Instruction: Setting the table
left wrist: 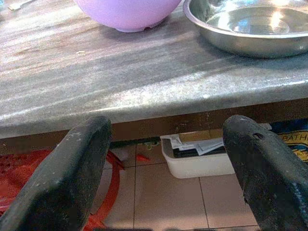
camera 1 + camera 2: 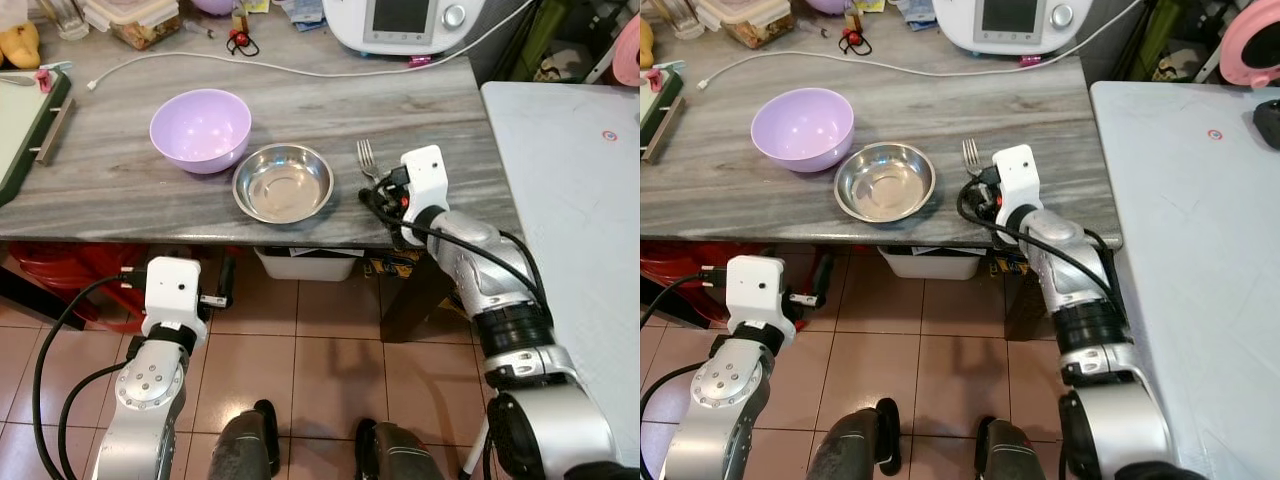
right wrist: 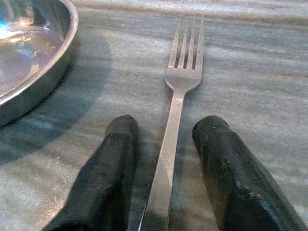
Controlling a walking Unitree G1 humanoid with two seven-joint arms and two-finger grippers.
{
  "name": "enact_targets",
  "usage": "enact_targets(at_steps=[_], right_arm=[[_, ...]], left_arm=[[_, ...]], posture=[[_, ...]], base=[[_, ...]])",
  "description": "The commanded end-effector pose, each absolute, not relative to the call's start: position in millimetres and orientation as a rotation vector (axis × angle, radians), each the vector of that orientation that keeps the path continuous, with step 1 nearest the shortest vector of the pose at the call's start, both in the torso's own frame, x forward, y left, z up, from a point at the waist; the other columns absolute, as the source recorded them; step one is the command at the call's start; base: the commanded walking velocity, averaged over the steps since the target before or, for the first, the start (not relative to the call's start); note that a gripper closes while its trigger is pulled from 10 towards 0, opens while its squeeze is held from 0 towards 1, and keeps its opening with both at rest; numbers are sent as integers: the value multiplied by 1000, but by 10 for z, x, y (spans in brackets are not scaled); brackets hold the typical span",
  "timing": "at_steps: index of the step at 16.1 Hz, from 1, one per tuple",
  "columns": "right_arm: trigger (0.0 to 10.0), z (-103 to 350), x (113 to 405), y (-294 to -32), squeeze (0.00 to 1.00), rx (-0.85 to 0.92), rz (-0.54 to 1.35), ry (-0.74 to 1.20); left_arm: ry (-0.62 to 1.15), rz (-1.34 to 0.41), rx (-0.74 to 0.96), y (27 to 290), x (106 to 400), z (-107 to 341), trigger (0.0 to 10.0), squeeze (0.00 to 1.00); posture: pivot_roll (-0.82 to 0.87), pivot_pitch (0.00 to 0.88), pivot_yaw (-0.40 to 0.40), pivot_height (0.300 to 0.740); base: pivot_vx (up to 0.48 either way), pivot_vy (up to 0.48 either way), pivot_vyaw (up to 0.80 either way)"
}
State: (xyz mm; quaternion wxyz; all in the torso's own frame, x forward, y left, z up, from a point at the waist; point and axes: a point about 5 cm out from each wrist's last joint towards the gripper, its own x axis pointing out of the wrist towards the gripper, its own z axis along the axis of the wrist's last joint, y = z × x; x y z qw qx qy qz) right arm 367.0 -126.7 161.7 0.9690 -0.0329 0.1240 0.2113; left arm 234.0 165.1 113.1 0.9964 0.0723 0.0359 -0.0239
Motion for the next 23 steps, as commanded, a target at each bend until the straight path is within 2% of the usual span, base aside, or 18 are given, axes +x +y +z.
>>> enact_targets(at_steps=[1,9,23], right_arm=[[0,1530,3675,-1273,0,-46,413,304],[0,1493,3846,-1279,0,35,373,362],[0,1710,4002,-750,0,181,427,324]], left_arm=[[78,-42,144,1665,2306,1126,10000,0],[81,-49,147,1671,2289,1134,10000,0],[99,-57,153,1678,2234,1135,10000,0]], posture=[[87,223,17,740],[96,239,23,740],[110,261,27,740]], base=[[0,0,0],[0,0,0],[0,0,0]])
